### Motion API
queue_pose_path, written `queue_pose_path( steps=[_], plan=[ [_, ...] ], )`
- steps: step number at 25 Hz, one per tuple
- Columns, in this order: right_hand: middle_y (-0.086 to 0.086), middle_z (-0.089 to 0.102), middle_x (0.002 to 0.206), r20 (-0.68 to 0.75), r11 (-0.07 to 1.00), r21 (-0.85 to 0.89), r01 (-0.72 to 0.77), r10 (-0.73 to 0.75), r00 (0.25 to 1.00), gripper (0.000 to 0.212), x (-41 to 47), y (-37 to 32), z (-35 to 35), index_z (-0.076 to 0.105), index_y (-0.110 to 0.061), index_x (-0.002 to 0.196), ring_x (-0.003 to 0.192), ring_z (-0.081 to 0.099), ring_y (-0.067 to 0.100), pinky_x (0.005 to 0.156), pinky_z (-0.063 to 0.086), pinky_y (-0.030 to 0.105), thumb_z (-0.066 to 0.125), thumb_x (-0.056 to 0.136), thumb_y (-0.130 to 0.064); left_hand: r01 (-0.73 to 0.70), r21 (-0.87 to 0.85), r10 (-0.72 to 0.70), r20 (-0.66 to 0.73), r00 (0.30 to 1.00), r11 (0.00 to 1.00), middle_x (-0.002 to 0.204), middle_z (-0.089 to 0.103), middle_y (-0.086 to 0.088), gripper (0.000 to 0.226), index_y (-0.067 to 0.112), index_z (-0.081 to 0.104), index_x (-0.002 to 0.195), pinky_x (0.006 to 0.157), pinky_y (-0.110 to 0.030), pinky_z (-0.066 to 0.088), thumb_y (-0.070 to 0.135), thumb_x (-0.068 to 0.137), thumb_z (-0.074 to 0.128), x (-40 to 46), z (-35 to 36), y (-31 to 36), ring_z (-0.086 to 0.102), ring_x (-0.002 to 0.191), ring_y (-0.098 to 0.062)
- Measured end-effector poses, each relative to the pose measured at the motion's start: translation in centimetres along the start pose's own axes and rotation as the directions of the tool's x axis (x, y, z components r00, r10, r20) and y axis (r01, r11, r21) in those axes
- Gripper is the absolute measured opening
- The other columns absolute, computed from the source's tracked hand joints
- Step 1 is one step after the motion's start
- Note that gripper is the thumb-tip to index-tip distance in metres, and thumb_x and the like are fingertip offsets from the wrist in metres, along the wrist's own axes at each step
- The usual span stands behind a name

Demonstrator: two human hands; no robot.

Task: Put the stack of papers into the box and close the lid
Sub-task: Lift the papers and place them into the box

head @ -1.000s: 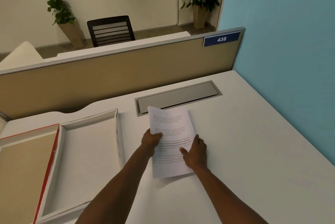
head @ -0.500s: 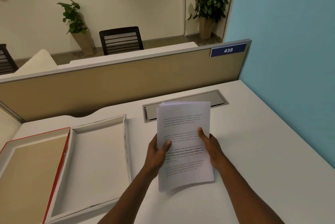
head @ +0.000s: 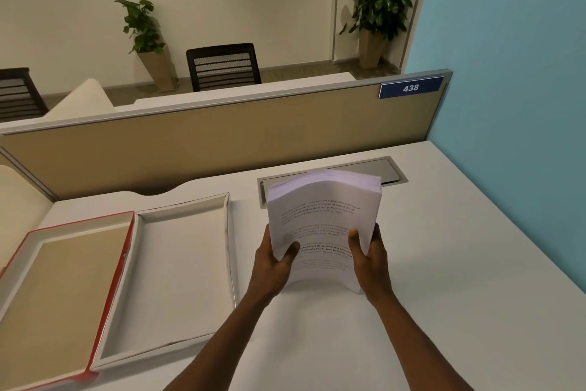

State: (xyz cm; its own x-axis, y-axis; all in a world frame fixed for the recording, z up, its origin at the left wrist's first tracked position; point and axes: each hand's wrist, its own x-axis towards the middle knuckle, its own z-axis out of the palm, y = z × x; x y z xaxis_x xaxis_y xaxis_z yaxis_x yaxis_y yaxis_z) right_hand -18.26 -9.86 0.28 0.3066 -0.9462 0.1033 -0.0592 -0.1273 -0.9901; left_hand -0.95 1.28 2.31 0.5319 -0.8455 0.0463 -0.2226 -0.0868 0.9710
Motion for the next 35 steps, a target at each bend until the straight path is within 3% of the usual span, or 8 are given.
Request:
queue_pose_path(
  steps=[3,6,10,13,19,24,29,35],
  plan=[
    [-0.016,0.067,0.106,0.049,0.998,-0.062,0.014,-0.010,0.999,0.039,-0.7,0.6,-0.8,0.049,-0.048,0.114,0.096,0.067,0.006,0.068,0.059,0.020,0.068,0.081,-0.042,0.016,-0.009,-0.017,-0.068,0.998,1.000,0.125,0.061,0.016,0.053,0.051,0.042,0.131,0.088,-0.030,0.057,0.028,0.089,0.064,-0.1,-0.5,-0.8,0.061,0.115,-0.010],
    [-0.018,0.065,0.108,0.076,0.967,-0.240,0.081,-0.065,0.995,0.038,-1.7,1.5,-1.7,0.039,-0.057,0.109,0.094,0.067,0.006,0.070,0.057,0.012,0.063,0.093,-0.033,-0.005,0.053,0.009,-0.062,0.998,0.999,0.125,0.062,0.011,0.049,0.033,0.043,0.140,0.094,-0.037,0.059,0.012,0.098,0.055,-0.3,-1.0,-1.5,0.061,0.118,-0.013],
    [0.005,0.067,0.111,0.097,0.917,-0.378,0.125,-0.095,0.991,0.029,-2.2,1.4,-1.8,0.040,-0.033,0.117,0.084,0.064,0.014,0.060,0.048,0.001,0.057,0.093,-0.034,0.000,0.144,0.003,-0.016,1.000,0.990,0.121,0.064,0.007,0.042,0.024,0.041,0.139,0.094,-0.043,0.060,0.011,0.101,0.052,-0.5,-1.2,-0.5,0.064,0.115,-0.021],
    [0.010,0.071,0.102,0.107,0.878,-0.441,0.186,-0.154,0.982,0.034,-2.4,-0.4,-1.5,0.049,-0.014,0.115,0.068,0.061,0.005,0.053,0.044,-0.001,0.057,0.091,-0.036,-0.026,0.170,0.029,-0.017,0.999,0.985,0.123,0.066,-0.002,0.040,0.016,0.048,0.136,0.092,-0.047,0.060,0.006,0.098,0.055,-0.4,-2.8,1.2,0.065,0.113,-0.026],
    [-0.004,0.065,0.105,0.265,0.929,-0.354,0.110,-0.013,0.964,0.034,-2.1,-5.9,3.0,0.039,-0.028,0.117,0.076,0.066,0.002,0.054,0.052,0.011,0.063,0.093,-0.031,0.095,0.026,-0.090,-0.139,0.986,0.995,0.112,0.073,0.008,0.030,0.030,0.061,0.119,0.075,-0.031,0.064,0.020,0.092,0.068,-1.7,-10.6,3.9,0.075,0.093,-0.018],
    [0.001,0.066,0.117,0.448,0.962,-0.241,-0.128,0.227,0.865,0.040,-1.8,-8.1,11.3,0.046,-0.026,0.125,0.098,0.070,0.021,0.086,0.059,0.047,0.066,0.092,-0.034,0.297,-0.059,-0.302,-0.229,0.925,0.953,0.110,0.077,-0.003,0.019,0.018,0.068,0.112,0.085,-0.050,0.062,0.024,0.094,0.067,-2.0,-19.2,3.3,0.078,0.089,-0.025],
    [0.003,0.061,0.127,0.529,0.928,-0.285,-0.238,0.359,0.769,0.034,-1.5,-7.0,20.7,0.044,-0.028,0.119,0.104,0.065,0.024,0.093,0.055,0.048,0.066,0.092,-0.031,0.481,-0.120,-0.495,-0.277,0.824,0.868,0.116,0.074,-0.014,0.027,0.005,0.066,0.119,0.094,-0.056,0.057,0.021,0.098,0.061,-1.5,-25.5,-0.1,0.074,0.097,-0.036],
    [0.010,0.056,0.139,0.474,0.872,-0.430,-0.234,0.439,0.763,0.051,-1.5,-4.2,28.2,0.042,-0.014,0.137,0.118,0.059,0.028,0.095,0.049,0.038,0.064,0.093,-0.028,0.581,-0.140,-0.598,-0.179,0.781,0.801,0.120,0.071,-0.018,0.035,0.000,0.061,0.125,0.095,-0.057,0.056,0.026,0.102,0.053,0.7,-29.9,-3.8,0.072,0.103,-0.039]
  ],
)
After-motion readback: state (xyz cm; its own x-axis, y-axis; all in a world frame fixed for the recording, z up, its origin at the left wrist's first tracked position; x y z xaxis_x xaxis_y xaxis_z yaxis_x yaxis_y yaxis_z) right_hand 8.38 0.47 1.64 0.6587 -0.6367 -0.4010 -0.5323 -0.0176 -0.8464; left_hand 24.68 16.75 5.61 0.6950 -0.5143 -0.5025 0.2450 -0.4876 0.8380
